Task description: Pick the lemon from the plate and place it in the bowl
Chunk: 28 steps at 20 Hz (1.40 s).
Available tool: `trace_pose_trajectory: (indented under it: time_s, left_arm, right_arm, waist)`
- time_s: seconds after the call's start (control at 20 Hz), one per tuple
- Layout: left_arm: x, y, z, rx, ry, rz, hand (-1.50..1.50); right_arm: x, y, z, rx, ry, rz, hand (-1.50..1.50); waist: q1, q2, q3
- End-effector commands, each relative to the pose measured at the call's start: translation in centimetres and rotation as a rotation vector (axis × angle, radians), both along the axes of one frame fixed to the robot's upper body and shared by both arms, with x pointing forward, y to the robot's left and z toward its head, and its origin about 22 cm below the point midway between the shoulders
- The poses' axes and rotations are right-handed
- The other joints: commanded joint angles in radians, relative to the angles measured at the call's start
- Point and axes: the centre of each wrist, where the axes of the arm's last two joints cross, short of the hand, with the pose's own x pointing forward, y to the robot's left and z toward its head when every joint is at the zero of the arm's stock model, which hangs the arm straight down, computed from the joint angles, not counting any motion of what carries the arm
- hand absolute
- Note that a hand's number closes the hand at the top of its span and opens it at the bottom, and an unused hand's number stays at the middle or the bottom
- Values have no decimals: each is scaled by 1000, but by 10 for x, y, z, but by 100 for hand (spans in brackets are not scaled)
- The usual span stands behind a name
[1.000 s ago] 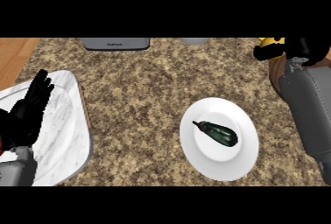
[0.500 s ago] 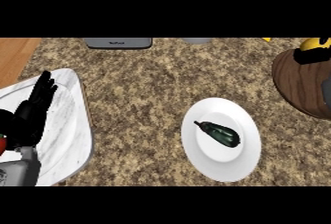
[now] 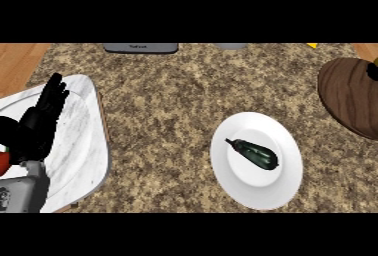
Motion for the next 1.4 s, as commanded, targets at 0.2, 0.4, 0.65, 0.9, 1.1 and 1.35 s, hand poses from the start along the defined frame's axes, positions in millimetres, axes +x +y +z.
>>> trace_pose_trajectory:
  time_s: [0.2, 0.4, 0.65, 0.9, 1.1, 1.35]
  left_arm:
    - [2, -5, 9, 10, -11, -22, 0]
    - [5, -4, 2, 4, -8, -31, 0]
    - [4, -8, 8, 4, -18, -34, 0]
    - [-1, -8, -12, -4, 6, 5, 0]
    - [0, 3, -1, 1, -6, 19, 0]
    - [-9, 14, -8, -8, 15, 20, 0]
  right_arm:
    - [-25, -44, -40, -60, 337, -118, 150]
    - [-27, -49, -43, 166, 293, -143, -150]
    - [-50, -72, -57, 217, 277, -10, -150]
    - [-39, -71, -32, 425, -107, 46, -150]
    - [-48, -88, -16, 573, -412, 15, -150]
    - [-112, -141, -34, 654, -476, 13, -150]
  waist:
    - [27, 11, -1]
    - [24, 13, 2]
    - [25, 12, 5]
    - [-2, 5, 5]
    - [-15, -1, 6]
    - [-12, 0, 3]
